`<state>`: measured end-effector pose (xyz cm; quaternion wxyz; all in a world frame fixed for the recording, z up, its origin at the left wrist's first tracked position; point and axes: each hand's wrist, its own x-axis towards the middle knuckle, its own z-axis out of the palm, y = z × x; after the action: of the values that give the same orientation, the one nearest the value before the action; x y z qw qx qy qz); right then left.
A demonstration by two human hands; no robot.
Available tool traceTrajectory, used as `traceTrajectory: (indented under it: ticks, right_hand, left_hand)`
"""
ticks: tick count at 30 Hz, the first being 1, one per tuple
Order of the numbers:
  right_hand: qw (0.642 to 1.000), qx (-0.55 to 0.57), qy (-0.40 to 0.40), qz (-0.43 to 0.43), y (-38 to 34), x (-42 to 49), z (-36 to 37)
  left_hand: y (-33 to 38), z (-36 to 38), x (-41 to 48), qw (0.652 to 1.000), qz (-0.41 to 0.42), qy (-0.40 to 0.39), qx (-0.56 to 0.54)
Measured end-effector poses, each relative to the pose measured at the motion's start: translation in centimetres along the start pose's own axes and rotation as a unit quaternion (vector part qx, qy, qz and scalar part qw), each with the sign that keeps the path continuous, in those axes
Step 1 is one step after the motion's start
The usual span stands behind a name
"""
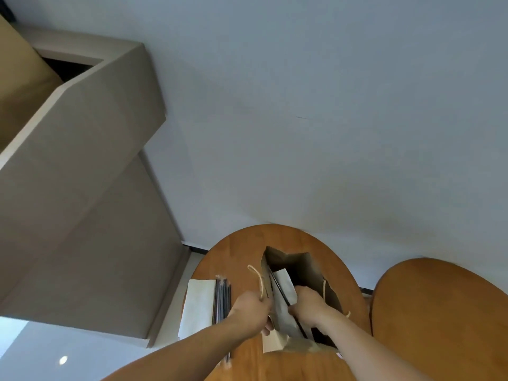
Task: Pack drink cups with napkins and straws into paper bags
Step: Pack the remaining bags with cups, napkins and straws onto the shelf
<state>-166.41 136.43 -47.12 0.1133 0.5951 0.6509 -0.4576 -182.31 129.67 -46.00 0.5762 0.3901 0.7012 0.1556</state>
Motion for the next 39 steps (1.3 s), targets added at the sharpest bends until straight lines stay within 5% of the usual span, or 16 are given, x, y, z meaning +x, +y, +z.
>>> traceTrajectory:
  ticks: [4,12,26,29,33,36,39]
  right_hand:
    - [0.996,0.051,-0.019,0.074,1.3,2.8,0.8]
    - [0.996,0.016,0.010,0.088,0.9,6.6,3.9]
    - [0.979,-0.187,0.078,0.005,-3.3,2.1,1.5]
    - [0.973,-0.177,0.131,-0.065,-4.7,-0.4,-0.8]
    - [0.922,-0.166,0.309,-0.162,-4.3,-3.4,-4.5]
    - [0.919,-0.106,0.367,-0.102,-2.1,-4.7,-6.8]
    - [0.950,-0.036,0.308,0.023,0.7,-5.3,-8.2]
  left_hand:
    - [-0.6,0.1,-0.2,1.000,-0.026,-0.004,-0.001]
    - [-0.8,0.0,0.0,0.999,-0.032,0.003,0.031]
    - [-1.3,-0.3,0.8,0.995,0.035,0.021,0.089]
    - [-1.2,0.2,1.3,0.992,0.043,0.038,0.112]
    - [-1.1,0.6,1.6,0.994,0.050,0.022,0.094]
    - [-1.1,0.8,1.7,0.996,0.039,0.001,0.078]
    - [-1.2,0.9,1.6,0.996,0.038,-0.027,0.082]
